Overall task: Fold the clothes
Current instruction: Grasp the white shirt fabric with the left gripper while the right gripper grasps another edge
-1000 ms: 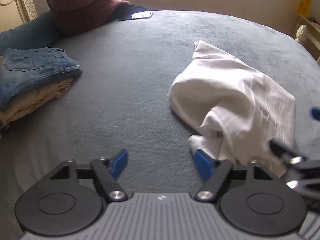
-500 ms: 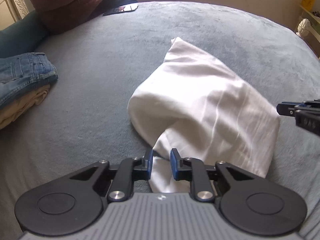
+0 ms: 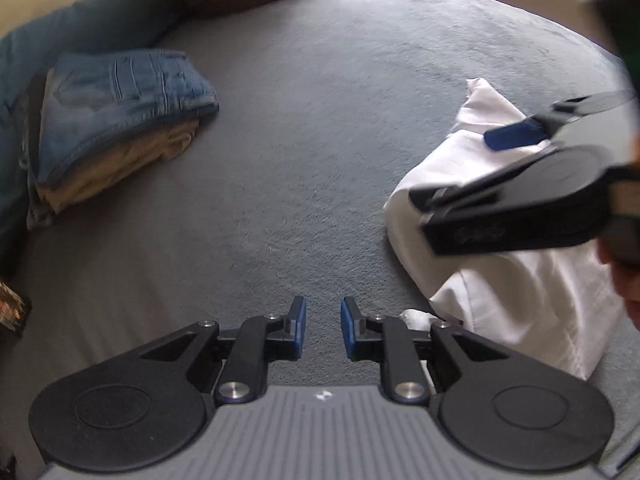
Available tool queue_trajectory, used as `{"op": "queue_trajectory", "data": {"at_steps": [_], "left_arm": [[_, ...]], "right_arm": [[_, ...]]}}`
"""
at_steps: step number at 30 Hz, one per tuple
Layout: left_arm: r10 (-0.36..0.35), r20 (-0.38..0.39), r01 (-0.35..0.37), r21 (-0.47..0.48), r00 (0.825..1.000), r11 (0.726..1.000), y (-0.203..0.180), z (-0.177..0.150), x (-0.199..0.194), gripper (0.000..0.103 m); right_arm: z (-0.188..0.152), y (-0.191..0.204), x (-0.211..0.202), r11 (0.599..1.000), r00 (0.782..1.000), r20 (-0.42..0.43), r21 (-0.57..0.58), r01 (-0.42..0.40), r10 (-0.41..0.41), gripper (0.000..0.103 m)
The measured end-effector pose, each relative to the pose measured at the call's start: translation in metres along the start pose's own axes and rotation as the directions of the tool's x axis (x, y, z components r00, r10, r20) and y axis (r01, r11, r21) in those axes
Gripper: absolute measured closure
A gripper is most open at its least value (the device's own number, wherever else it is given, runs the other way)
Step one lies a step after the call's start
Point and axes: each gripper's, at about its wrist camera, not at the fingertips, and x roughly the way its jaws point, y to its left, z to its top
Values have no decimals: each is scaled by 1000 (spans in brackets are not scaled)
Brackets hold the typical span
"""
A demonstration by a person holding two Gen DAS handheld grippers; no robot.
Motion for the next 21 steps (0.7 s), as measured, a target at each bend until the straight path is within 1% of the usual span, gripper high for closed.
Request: {"op": "queue_trajectory", "data": {"at_steps": [1, 2, 3, 4, 7, 9, 12, 14, 16, 18, 21], "left_arm": [[-17, -1, 17, -4, 1000, 1000, 2, 1, 3, 83], [-38, -2, 38, -3, 999, 999, 3, 1, 5, 83], [-59, -3, 59, 4, 998, 998, 4, 1, 7, 83], [-80, -3, 80, 13, 997, 997, 4, 1, 9, 83], [-143, -5, 143, 55, 990, 988, 3, 2, 14, 80], [-185, -7, 185, 99, 983, 978, 0, 2, 15, 79], [-238, -14, 237, 170, 971, 957, -6, 5, 18, 78], [-273, -14, 270, 203, 962, 941, -9, 8, 18, 78], [-314, -14, 308, 237, 949, 921, -14, 10, 17, 78], [-350, -19, 341, 280, 937, 898, -22, 10, 17, 78], [-375, -41, 365, 350, 926, 863, -36, 8, 19, 77]], "right_arm": [[3, 5, 11, 999, 999, -37, -39, 21, -23, 36], [3, 3, 11, 999, 998, -48, -23, 36, -37, 49], [2, 1, 10, 999, 997, -57, -5, 50, -50, 81], [1, -2, 9, 998, 996, -66, 14, 64, -63, 99], [-1, -8, 7, 992, 990, -96, 69, 107, -100, 102], [-6, -16, -16, 979, 989, -73, 150, 137, -127, 103], [-23, -35, -59, 931, 985, -44, 321, 174, -169, 103], [-53, -47, -84, 869, 971, -67, 435, 234, -228, 103], [-84, -59, -107, 790, 954, -98, 541, 289, -283, 103], [-115, -71, -131, 694, 933, -135, 635, 339, -332, 103], [-161, -89, -167, 524, 897, -202, 752, 400, -394, 103]]}}
